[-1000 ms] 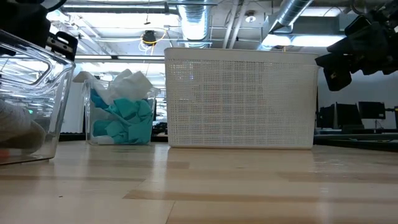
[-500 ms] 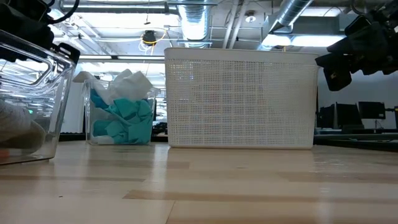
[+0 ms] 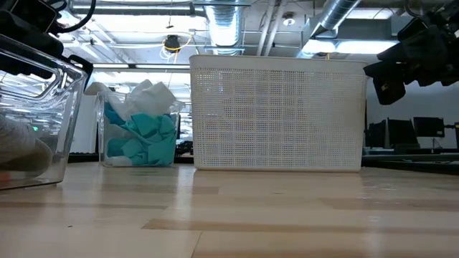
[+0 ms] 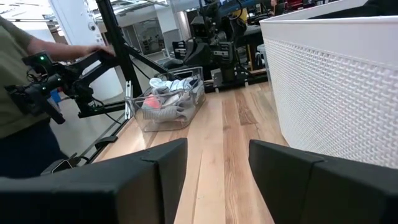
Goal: Pick & Place Cloths
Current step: Return to Home Position
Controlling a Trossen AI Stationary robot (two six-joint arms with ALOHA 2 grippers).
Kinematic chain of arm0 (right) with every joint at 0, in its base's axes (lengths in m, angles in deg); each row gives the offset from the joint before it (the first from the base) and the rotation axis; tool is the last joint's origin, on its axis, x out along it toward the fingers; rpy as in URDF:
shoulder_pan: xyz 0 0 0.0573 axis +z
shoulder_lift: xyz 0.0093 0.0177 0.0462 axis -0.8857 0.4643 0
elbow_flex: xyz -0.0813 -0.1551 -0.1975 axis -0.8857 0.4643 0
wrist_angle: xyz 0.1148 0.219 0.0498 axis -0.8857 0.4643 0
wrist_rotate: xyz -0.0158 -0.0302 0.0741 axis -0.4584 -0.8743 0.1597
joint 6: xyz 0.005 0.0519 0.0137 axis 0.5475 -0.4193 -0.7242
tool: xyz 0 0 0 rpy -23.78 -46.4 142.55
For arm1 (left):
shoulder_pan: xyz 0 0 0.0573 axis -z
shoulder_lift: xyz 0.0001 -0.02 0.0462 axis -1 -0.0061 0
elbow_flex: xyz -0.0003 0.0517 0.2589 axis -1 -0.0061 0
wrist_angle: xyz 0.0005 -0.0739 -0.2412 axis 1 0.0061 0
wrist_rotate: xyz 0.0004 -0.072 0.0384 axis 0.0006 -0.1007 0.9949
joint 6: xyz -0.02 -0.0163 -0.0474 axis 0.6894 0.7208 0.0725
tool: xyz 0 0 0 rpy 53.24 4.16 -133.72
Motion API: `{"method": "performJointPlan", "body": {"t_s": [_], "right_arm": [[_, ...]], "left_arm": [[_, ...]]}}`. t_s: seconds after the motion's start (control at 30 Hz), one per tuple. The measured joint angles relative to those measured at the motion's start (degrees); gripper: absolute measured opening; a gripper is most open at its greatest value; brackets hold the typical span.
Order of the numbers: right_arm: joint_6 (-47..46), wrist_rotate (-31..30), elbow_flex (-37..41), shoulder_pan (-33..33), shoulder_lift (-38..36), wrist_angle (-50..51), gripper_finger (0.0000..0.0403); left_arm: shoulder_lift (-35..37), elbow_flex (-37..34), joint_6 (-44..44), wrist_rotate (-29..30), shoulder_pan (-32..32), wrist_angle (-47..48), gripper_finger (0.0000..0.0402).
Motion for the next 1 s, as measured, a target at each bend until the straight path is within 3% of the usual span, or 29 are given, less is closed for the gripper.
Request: {"method": "performJointPlan", "body": {"t_s": [0.33, 0.5, 0.57, 0.7, 0.77, 1.0], "right_arm": [[0.0, 0.0, 0.0, 0.0, 0.0, 0.0, 0.0167], [0.0, 0.0, 0.0, 0.0, 0.0, 0.2, 0.0169], [0.0, 0.1, 0.0, 0.0, 0.0, 0.1, 0.0169], [0.0, 0.1, 0.0, 0.0, 0.0, 0.0, 0.0166], [0.0, 0.1, 0.0, 0.0, 0.0, 0.0, 0.0167], [0.0, 0.1, 0.0, 0.0, 0.0, 0.0, 0.0169]], "left_arm": [[11.3, 0.0, 0.0, -0.2, -4.3, -0.1, 0.0002], [11.4, 0.0, -2.5, -3.2, -7.4, -2.8, 0.0002], [11.4, 0.0, -9.7, -3.7, -8.7, -1.4, 0.0002], [11.4, 0.0, -45.4, -6.5, -9.4, 0.3, 0.0002], [11.4, 0.0, -55.3, -6.0, -9.4, 0.3, 0.0002], [11.4, 0.0, -56.5, -3.7, -8.8, 0.2, 0.0002]]}}
